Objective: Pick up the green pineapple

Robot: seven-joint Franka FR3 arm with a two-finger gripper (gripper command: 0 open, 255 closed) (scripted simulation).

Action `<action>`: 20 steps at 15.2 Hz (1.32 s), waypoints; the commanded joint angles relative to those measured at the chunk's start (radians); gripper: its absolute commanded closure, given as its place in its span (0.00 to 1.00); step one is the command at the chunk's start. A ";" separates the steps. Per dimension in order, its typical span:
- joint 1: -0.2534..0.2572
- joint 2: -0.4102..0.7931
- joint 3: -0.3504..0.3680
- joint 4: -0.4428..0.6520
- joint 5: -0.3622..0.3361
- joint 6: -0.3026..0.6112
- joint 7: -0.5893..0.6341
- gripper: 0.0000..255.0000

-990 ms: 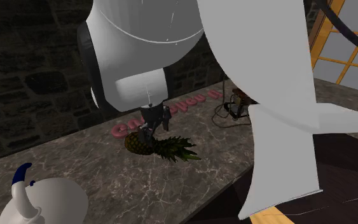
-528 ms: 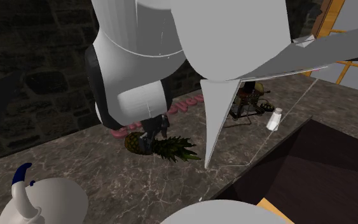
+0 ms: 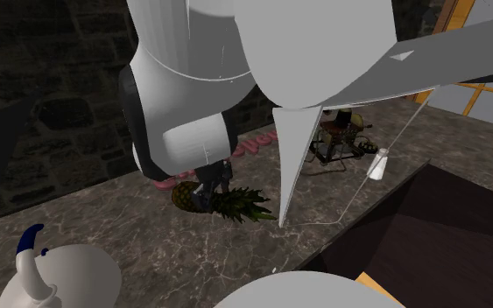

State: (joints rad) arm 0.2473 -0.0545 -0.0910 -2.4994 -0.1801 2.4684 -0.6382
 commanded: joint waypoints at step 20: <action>0.006 -0.141 0.005 0.079 0.021 -0.220 -0.028 1.00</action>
State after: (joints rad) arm 0.2529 -0.1897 -0.0863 -2.4228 -0.1599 2.2551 -0.6658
